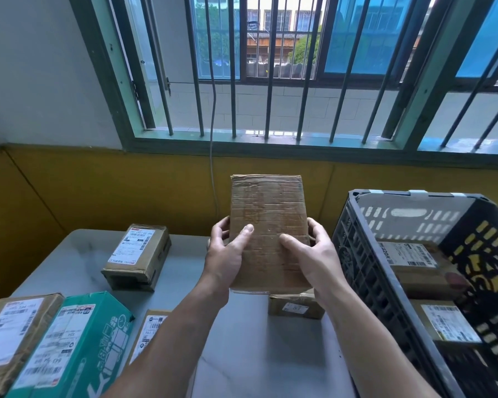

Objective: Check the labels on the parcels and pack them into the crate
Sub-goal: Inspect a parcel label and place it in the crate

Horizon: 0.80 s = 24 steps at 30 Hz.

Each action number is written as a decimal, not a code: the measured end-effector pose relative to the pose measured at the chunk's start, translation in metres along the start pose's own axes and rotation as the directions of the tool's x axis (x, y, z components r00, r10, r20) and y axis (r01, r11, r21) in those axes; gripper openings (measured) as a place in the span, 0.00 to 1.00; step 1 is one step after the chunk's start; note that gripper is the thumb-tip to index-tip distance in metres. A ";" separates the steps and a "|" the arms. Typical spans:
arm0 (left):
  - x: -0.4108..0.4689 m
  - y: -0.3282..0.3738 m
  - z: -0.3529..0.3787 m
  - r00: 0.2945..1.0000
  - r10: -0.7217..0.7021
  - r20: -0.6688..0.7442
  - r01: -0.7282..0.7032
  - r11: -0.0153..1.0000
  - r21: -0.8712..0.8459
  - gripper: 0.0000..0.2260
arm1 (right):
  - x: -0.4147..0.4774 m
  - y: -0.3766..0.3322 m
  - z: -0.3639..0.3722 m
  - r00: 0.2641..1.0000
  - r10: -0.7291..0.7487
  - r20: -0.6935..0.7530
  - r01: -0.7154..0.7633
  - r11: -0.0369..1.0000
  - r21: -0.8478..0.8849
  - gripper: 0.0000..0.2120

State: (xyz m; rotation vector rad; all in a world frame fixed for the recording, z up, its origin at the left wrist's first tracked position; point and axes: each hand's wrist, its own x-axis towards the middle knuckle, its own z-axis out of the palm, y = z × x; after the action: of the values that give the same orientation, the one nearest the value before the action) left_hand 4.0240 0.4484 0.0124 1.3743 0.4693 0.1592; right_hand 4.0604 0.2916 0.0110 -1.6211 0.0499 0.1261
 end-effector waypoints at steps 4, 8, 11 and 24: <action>0.002 -0.001 0.001 1.000 0.002 -0.024 -0.002 1.000 0.004 0.16 | 0.000 0.000 -0.001 1.000 -0.015 -0.025 0.015 1.000 -0.013 0.26; 0.003 -0.002 0.003 0.999 0.007 -0.040 -0.008 1.000 -0.017 0.17 | 0.001 0.003 0.000 0.997 -0.026 -0.077 0.026 1.000 -0.011 0.16; 0.002 -0.002 0.005 0.997 0.050 -0.057 -0.052 0.998 -0.023 0.21 | 0.003 0.005 -0.001 0.994 -0.043 -0.104 0.042 0.999 -0.008 0.13; -0.001 -0.002 0.007 0.997 0.049 -0.053 -0.052 0.997 -0.057 0.16 | 0.007 0.007 0.002 0.986 -0.019 -0.166 0.021 1.000 0.012 0.16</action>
State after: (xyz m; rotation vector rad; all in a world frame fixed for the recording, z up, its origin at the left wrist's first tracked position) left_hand 4.0256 0.4409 0.0114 1.3279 0.4697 0.2491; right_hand 4.0667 0.2935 0.0031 -1.6146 0.1618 -0.0247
